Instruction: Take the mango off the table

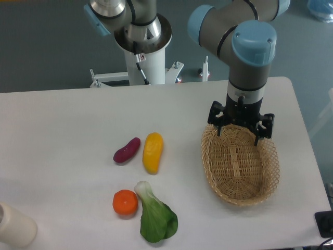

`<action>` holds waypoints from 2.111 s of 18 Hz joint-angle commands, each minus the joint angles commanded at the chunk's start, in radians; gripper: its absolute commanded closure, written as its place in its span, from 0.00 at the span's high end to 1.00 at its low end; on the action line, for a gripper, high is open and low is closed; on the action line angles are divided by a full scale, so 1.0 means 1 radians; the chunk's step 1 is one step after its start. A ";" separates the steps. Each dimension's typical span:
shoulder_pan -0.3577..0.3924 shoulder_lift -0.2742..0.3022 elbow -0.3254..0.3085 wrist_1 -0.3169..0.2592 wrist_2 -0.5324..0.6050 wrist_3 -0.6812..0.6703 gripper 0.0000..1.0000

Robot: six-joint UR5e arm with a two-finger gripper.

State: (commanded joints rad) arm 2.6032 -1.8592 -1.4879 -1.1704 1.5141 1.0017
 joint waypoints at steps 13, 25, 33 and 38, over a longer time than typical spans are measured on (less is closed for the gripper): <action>0.009 0.023 -0.086 0.124 -0.109 -0.044 1.00; -0.098 0.081 -0.357 0.248 -0.126 -0.152 1.00; -0.239 0.054 -0.522 0.422 0.001 -0.190 1.00; -0.253 0.066 -0.565 0.420 0.003 -0.201 1.00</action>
State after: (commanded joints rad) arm 2.3502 -1.7932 -2.0525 -0.7501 1.5171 0.8008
